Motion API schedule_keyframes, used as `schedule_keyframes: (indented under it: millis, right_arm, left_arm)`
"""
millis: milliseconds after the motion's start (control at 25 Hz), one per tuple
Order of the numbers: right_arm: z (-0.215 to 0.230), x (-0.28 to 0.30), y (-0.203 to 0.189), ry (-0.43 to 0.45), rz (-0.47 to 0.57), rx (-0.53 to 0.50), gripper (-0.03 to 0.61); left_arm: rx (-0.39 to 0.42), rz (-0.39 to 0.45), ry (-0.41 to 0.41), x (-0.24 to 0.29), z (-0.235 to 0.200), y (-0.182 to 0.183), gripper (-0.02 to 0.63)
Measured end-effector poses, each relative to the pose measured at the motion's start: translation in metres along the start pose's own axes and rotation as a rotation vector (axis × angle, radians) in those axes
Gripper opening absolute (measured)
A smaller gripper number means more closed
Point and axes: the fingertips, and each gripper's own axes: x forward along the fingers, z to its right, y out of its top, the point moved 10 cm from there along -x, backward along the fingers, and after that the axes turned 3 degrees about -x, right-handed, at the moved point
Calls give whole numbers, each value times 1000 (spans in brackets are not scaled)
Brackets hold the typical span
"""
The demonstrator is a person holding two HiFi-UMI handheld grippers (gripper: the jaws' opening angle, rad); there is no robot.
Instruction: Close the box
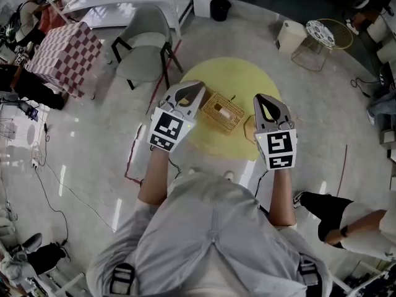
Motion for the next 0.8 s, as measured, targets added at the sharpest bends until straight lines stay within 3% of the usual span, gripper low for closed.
schedule_keyframes:
  millis: [800]
  right_arm:
    - [-10, 1, 4, 25, 15, -1, 23]
  left_arm:
    - [-22, 17, 0, -13, 3, 8, 32]
